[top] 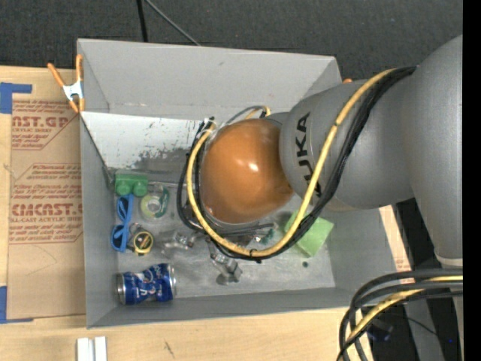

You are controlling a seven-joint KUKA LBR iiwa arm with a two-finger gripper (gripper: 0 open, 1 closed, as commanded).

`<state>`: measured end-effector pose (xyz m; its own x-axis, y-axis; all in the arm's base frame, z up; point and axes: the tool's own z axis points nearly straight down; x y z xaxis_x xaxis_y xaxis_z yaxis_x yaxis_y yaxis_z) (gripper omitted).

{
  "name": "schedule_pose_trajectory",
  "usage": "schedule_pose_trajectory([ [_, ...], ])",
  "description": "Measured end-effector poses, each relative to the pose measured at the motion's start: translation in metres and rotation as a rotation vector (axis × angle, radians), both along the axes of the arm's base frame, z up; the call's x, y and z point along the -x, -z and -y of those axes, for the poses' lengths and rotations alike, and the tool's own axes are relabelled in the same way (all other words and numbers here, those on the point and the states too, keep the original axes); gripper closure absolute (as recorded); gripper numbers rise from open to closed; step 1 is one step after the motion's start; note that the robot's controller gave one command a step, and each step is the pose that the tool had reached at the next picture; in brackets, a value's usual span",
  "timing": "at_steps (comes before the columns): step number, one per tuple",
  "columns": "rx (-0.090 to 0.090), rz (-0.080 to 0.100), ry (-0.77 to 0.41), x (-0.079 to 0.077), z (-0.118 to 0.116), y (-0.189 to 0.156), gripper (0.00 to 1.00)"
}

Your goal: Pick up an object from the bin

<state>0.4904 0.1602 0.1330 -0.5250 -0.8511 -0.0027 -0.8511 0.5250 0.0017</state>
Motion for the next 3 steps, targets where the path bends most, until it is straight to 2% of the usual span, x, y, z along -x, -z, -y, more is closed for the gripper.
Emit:
schedule_pose_trajectory([
  [1, -0.003, 0.0, -0.043, 0.007, -0.08, 0.04, 0.0],
  [2, 0.005, 0.0, -0.035, 0.004, -0.074, 0.038, 1.0],
  [3, 0.011, -0.002, -0.032, -0.012, -0.079, 0.043, 1.0],
])
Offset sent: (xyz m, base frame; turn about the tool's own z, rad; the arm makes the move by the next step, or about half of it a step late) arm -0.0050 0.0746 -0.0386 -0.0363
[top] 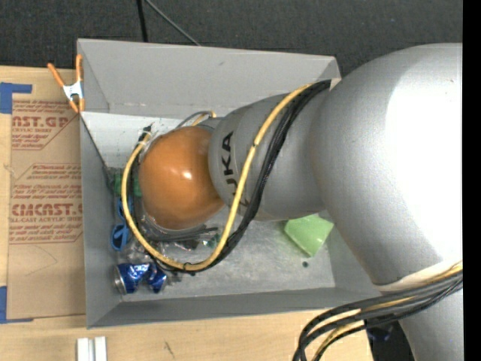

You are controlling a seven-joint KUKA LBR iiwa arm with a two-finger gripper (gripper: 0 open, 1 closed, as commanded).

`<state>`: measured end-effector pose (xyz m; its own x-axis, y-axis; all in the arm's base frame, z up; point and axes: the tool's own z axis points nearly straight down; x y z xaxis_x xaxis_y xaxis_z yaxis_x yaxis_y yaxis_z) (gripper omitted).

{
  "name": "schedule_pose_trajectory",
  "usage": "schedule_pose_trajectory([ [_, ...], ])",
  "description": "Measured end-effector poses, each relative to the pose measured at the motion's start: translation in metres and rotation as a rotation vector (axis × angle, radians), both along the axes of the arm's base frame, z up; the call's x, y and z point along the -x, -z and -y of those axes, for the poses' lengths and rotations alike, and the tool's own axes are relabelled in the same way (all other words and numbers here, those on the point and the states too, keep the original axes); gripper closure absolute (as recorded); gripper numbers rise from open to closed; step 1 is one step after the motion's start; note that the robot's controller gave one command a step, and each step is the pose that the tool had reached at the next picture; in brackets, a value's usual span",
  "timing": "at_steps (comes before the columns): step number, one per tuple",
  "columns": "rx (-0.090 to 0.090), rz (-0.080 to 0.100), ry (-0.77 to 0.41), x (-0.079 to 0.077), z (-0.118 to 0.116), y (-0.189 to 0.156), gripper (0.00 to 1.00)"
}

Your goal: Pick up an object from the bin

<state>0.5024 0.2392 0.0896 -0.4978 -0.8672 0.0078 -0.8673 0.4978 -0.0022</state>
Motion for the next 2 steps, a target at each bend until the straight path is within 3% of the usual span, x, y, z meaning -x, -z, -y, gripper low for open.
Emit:
schedule_pose_trajectory([
  [1, -0.012, 0.01, -0.003, 0.002, 0.008, -0.085, 1.0],
  [2, -0.013, 0.013, -0.006, -0.036, 0.015, -0.155, 1.0],
])
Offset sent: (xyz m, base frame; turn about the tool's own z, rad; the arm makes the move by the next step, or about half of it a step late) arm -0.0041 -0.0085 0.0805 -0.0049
